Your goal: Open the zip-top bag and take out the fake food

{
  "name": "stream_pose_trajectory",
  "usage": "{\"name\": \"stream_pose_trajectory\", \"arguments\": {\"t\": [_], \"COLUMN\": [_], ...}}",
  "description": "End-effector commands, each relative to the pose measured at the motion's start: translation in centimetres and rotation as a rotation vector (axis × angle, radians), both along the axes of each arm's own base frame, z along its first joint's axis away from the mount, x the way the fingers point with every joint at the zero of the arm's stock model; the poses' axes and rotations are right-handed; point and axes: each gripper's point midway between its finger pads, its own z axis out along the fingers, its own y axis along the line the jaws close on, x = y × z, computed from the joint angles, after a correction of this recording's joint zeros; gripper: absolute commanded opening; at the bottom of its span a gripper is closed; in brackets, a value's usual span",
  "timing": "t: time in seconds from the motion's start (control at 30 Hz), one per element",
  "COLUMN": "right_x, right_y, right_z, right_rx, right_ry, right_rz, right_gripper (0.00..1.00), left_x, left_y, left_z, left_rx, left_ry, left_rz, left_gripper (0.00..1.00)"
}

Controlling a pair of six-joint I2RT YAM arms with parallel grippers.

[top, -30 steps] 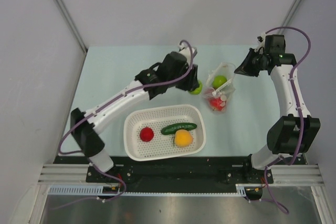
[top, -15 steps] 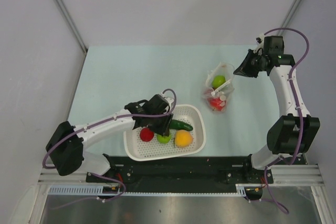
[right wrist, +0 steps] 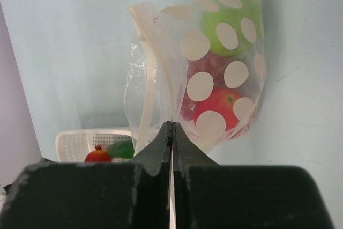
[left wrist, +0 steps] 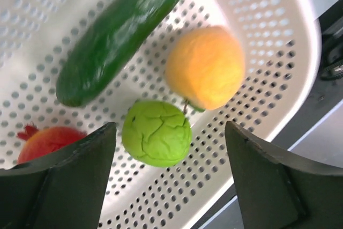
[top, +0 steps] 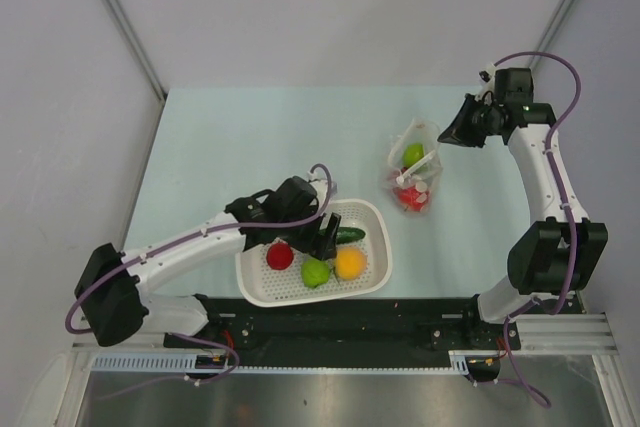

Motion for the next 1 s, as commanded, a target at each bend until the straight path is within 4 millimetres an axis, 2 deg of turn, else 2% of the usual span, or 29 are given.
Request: {"name": "stream_pose_trajectory", "arguments": {"t": [0.0, 0.03, 0.1, 0.13, 0.17, 0.2, 0.23, 0.27, 0.3, 0.33, 0.37, 0.4, 0.47, 0.53, 0.6, 0.63, 0.7, 0.73, 0.77, 0.8, 0.83, 0.87, 0.97], "right_x": [-0.1, -0.2, -0.4, -0.5, -0.7, -0.7, -0.9, -0.9, -1.0, -1.1, -1.2, -1.2, -1.3, -1.4, -1.3, -1.3, -1.4, -1.6, -1.6, -1.6, -1.7, -1.7, -1.7], "right_y": [1.2, 1.4, 1.4, 1.4, 1.3, 1.3, 1.3, 1.3, 1.3, 1.3, 1.3, 1.3, 1.3, 1.3, 1.3, 1.3, 1.3, 2.4, 2.4, 2.5, 2.6, 2.6, 2.8], "right_z": [2.0, 2.1, 2.2, 2.4, 2.3, 2.3, 2.4, 2.5, 2.5, 2.8, 2.7, 2.8, 3.1, 3.4, 3.8, 4.0, 4.1, 4.1, 4.0, 3.8, 3.9, 3.8, 3.7], "right_rx": [0.007, 0.008, 0.006, 0.005, 0.001, 0.0, -0.002, -0.003, -0.003, 0.0, 0.0, 0.001, 0.002, 0.001, 0.002, 0.002, 0.003, 0.004, 0.003, 0.005, 0.005, 0.005, 0.004], "right_ry": [-0.059, -0.058, -0.057, -0.06, -0.057, -0.056, -0.054, -0.056, -0.056, -0.06, -0.059, -0.061, -0.064, -0.07, -0.077, -0.08, -0.077, -0.079, -0.077, -0.071, -0.072, -0.069, -0.069], "right_rz": [0.036, 0.04, 0.037, 0.036, 0.038, 0.035, 0.037, 0.038, 0.038, 0.039, 0.039, 0.038, 0.037, 0.037, 0.036, 0.036, 0.037, 0.065, 0.064, 0.068, 0.071, 0.069, 0.075], "right_gripper": [0.0, 0.0, 0.0, 0.0, 0.0, 0.0, 0.0, 0.0, 0.0, 0.0, 0.0, 0.0, 0.0, 0.0, 0.0, 0.0, 0.0, 0.0, 0.0, 0.0, 0.0, 0.0, 0.0], "left_x": [2.7, 3.4, 4.9, 6.2, 6.9, 8.1, 9.5, 10.5, 11.6, 12.8, 13.5, 14.8, 15.8, 17.6, 18.6, 19.8, 20.7, 21.1, 21.4, 21.5, 21.8, 21.6, 21.1], "left_y": [-4.1, -5.1, -7.0, -8.1, -8.9, -10.2, -11.4, -12.1, -13.3, -14.5, -15.2, -16.6, -17.9, -19.5, -20.2, -21.0, -21.7, -22.3, -22.9, -23.1, -23.5, -23.9, -24.4], "left_z": [5.3, 7.0, 8.6, 11.2, 12.1, 11.2, 14.0, 14.0, 12.5, 14.3, 14.5, 14.4, 14.4, 13.2, 11.6, 10.8, 9.9, 10.0, 8.3, 7.5, 7.7, 6.4, 5.2], "left_rx": [-0.166, -0.211, -0.265, -0.316, -0.338, -0.328, -0.373, -0.369, -0.345, -0.385, -0.393, -0.4, -0.417, -0.407, -0.365, -0.355, -0.344, -0.355, -0.339, -0.326, -0.337, -0.326, -0.316], "left_ry": [-0.136, -0.171, -0.214, -0.257, -0.264, -0.249, -0.285, -0.268, -0.24, -0.254, -0.253, -0.247, -0.233, -0.214, -0.193, -0.193, -0.189, -0.187, -0.171, -0.157, -0.159, -0.138, -0.108], "left_rz": [-0.045, -0.05, -0.065, -0.064, -0.061, -0.053, -0.038, -0.011, -0.002, 0.011, 0.019, 0.028, 0.044, 0.075, 0.106, 0.132, 0.146, 0.145, 0.143, 0.143, 0.14, 0.129, 0.105], "left_gripper": [0.8, 0.77, 0.72, 0.63, 0.55, 0.48, 0.4, 0.36, 0.33, 0.29, 0.27, 0.26, 0.26, 0.27, 0.28, 0.31, 0.34, 0.36, 0.36, 0.37, 0.37, 0.37, 0.38]}}
